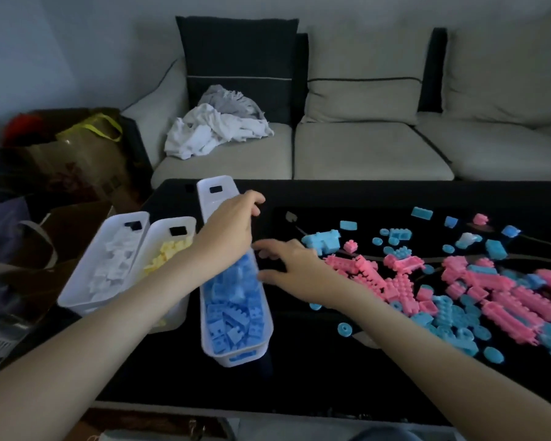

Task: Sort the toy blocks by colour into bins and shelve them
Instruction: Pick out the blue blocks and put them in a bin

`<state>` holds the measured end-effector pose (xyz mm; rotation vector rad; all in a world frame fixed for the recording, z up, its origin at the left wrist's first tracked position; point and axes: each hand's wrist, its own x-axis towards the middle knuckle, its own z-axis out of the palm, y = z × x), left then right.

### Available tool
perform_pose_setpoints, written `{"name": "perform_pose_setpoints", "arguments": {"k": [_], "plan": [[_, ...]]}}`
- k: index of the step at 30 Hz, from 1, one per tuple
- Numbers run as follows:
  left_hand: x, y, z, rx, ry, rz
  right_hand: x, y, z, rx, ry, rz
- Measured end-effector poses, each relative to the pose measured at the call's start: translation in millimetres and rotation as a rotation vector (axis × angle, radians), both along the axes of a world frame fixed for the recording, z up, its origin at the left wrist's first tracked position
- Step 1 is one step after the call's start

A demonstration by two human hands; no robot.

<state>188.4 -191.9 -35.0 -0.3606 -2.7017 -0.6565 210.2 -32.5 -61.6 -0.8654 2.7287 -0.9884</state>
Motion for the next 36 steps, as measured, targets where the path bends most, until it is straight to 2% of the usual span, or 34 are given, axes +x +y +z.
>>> {"name": "perform_pose_setpoints", "arguments": {"k": [2,6,10,14,17,20,26,31,34,36], "plan": [[-9.3,20.7,7.4,-0.041,0.013,-0.031,-5.7,27.4,-0.2,-0.055,-0.068,-0.051],[-25.6,75.4,9.2,-0.088,0.04,-0.205,-20.3,124.2,-6.0,-0.128,-0.071,-0.358],[-58.1,167.2,9.2,-0.093,0.037,-0.462,-28.4,248.0,-20.6,-0.07,-0.044,-0.703],[-86.9,264.4,-14.7,-0.172,-0.09,-0.598,-28.4,336.2,-33.1,0.021,0.004,-0.916],[-108.4,316.1,-42.7,-0.306,-0.177,-0.605,-34.0,368.4,-39.2,0.189,-0.042,-0.905],[-125.6,345.0,-63.1,-0.354,-0.242,-0.558,-41.7,380.5,-44.9,0.406,-0.139,-0.825],[-153.4,368.8,-78.3,-0.214,-0.196,-0.511,-54.0,387.4,-47.1,0.497,-0.121,-0.642],[-161.8,383.8,-76.7,-0.394,-0.339,-0.608,-60.5,390.1,-46.9,0.623,-0.127,-0.57],[-165.0,387.2,-78.5,-0.365,-0.336,-0.611,-70.3,394.1,-45.1,0.531,-0.046,-0.57],[-168.7,385.9,-77.6,-0.373,-0.287,-0.588,-84.0,401.1,-41.3,0.422,0.119,-0.666]]}}
